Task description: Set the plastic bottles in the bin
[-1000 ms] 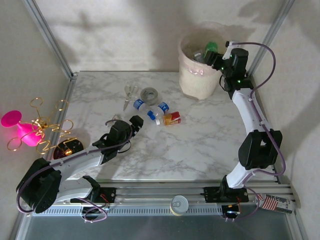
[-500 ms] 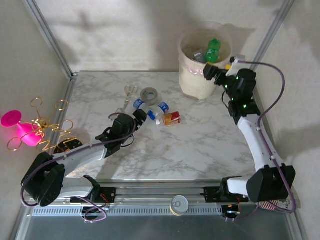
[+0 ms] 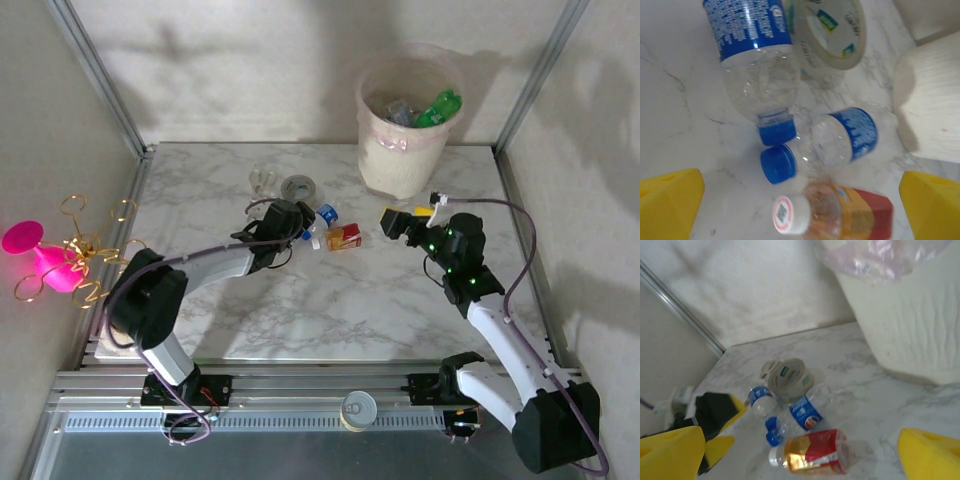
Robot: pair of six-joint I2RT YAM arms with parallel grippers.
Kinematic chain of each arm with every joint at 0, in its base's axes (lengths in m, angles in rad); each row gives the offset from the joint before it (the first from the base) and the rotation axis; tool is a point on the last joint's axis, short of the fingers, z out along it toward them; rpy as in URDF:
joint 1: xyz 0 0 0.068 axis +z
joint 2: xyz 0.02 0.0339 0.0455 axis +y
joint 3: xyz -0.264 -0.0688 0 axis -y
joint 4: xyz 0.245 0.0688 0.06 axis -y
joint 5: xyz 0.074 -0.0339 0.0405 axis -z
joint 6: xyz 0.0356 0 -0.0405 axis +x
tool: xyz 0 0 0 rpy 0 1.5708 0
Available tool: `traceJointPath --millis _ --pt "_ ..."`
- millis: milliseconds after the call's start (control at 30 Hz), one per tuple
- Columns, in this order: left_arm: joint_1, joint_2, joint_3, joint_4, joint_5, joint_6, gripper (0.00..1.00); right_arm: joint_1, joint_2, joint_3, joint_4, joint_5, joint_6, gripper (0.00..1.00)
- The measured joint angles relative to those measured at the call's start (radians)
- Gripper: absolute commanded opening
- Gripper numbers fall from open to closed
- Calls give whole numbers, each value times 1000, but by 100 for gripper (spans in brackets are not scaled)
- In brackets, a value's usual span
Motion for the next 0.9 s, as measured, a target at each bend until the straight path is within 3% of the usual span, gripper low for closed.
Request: traceJointPath --millis 300,667,900 --pt "63 145 92 -97 -98 -23 95 3 -85 -119 -19 -6 23 99" --pt "121 227 197 -103 -104 -26 93 3 -88 -145 -24 -6 34 99" --pt "121 303 260 -103 -89 -8 79 3 -75 -145 -24 -6 33 99"
